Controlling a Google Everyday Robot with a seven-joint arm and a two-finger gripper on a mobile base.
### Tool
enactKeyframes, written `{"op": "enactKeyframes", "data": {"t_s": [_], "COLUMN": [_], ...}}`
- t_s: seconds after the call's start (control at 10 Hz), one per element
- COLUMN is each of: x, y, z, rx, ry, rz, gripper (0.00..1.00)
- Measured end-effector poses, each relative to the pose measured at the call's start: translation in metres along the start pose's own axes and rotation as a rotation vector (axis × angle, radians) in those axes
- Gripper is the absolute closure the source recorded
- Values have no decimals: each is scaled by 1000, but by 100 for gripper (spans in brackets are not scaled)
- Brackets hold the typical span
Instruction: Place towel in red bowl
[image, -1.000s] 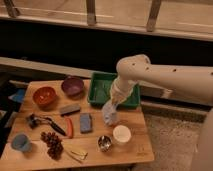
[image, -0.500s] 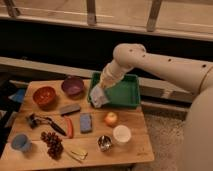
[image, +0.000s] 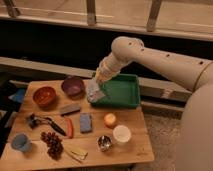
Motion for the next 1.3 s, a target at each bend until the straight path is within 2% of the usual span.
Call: {"op": "enactKeyframes", "data": {"t_s": [0.3, 0.6, 0.9, 1.3], "x": [-6, -24, -29, -17], "y": [1, 41, 97, 180], "z": [8, 31, 62, 107], "rx": [8, -13, -63, -176], "ry": [-20, -47, -48, -36], "rz": [-31, -122, -224, -339], "gripper": [100, 100, 100, 100]}}
